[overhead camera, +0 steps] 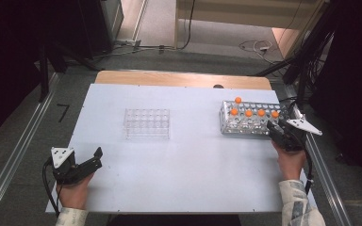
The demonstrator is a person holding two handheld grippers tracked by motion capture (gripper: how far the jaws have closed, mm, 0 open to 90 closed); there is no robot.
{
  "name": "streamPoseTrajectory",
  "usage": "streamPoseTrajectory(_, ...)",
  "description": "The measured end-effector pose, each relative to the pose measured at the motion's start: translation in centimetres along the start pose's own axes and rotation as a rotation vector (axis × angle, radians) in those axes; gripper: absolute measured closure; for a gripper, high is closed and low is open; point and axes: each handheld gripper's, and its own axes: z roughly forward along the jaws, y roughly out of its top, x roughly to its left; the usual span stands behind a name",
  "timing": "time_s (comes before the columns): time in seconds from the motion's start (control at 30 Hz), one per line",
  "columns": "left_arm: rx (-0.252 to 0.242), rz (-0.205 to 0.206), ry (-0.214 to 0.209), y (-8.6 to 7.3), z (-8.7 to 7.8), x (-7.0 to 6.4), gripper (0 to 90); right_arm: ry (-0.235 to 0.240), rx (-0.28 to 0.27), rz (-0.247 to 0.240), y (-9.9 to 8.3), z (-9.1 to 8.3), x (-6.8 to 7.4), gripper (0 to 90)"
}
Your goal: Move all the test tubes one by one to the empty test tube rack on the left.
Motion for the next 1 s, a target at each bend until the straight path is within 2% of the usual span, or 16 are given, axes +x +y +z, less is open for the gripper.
streamPoseTrajectory(0.43, 0.0, -0.005, -0.003, 0.0, 0.0, 0.1, 5.9, -0.005, -0.013, -0.023, 0.4, 1.3, 0.5, 70.7)
streamPoseTrajectory(0.53, 0.003, -0.001, -0.005, 0.0, 0.0, 0.1, 5.9, -0.007, -0.015, -0.023, 0.5, 1.3, 0.5, 71.1)
streamPoseTrajectory(1.0, 0.006, 0.003, -0.005, -0.1, 0.0, 0.0, 5.9, -0.007, -0.12, -0.022, 3.3, -1.5, 0.7, 71.9)
